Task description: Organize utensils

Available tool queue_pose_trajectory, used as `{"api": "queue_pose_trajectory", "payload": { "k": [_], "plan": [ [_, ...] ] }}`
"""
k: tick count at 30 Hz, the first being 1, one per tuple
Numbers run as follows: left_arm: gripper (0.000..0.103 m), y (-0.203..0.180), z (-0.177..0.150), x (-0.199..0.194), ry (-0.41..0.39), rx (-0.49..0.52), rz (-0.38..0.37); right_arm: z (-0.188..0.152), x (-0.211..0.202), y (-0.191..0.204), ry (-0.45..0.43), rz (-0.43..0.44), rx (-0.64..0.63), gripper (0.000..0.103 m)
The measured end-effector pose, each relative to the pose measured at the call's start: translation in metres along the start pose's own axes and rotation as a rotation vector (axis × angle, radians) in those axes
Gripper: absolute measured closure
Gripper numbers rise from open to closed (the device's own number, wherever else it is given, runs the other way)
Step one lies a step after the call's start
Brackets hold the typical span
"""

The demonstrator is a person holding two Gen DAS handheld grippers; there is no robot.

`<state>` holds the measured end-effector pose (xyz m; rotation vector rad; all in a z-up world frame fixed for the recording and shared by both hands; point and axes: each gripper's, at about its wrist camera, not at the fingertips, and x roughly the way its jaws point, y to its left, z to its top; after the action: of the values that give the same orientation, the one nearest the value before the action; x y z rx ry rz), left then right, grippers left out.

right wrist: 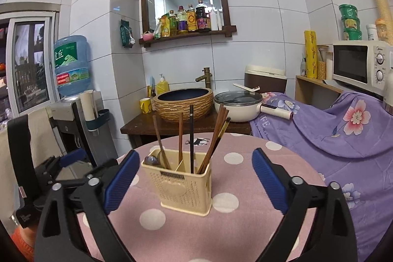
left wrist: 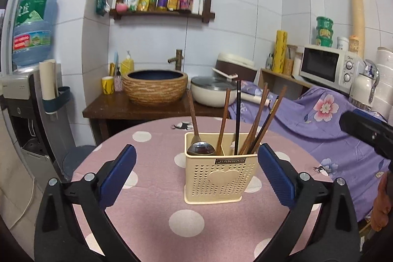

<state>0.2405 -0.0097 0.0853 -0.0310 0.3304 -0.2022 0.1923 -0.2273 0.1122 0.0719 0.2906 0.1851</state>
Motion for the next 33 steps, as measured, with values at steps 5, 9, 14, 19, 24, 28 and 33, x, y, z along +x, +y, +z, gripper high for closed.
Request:
{"api": "queue_pose_trajectory", "payload": {
  "k": [5,9,14,19,24,28,33],
  "plan": [
    [0.006,0.004,-0.026,-0.04,-0.017,0.001,0.004,-0.035,-0.035,0.013,-0.028,-0.003,-0.034,0.006],
    [0.006,0.005,-0.052,-0.072,-0.032,-0.005,0.023,-0.069,-0.058,0.026,-0.024,0.009,-0.058,0.006],
    [0.006,-0.003,-0.092,-0.11,-0.018,0.028,0.074,-0.112,-0.089,0.035,-0.018,-0.016,-0.068,0.006],
    [0.006,-0.008,-0.128,-0.139,0.025,0.018,0.085,-0.139,-0.117,0.038,-0.007,-0.024,-0.06,0.006],
    [0.006,-0.013,-0.149,-0.169,0.007,-0.005,0.105,-0.156,-0.137,0.036,-0.017,-0.049,-0.033,0.006],
    [0.006,-0.019,-0.158,-0.181,0.003,0.012,0.11,-0.166,-0.141,0.04,-0.005,-0.044,-0.04,0.006],
    [0.006,-0.023,-0.158,-0.187,-0.013,0.011,0.125,-0.17,-0.148,0.047,-0.013,-0.032,-0.059,0.006]
  ]
}}
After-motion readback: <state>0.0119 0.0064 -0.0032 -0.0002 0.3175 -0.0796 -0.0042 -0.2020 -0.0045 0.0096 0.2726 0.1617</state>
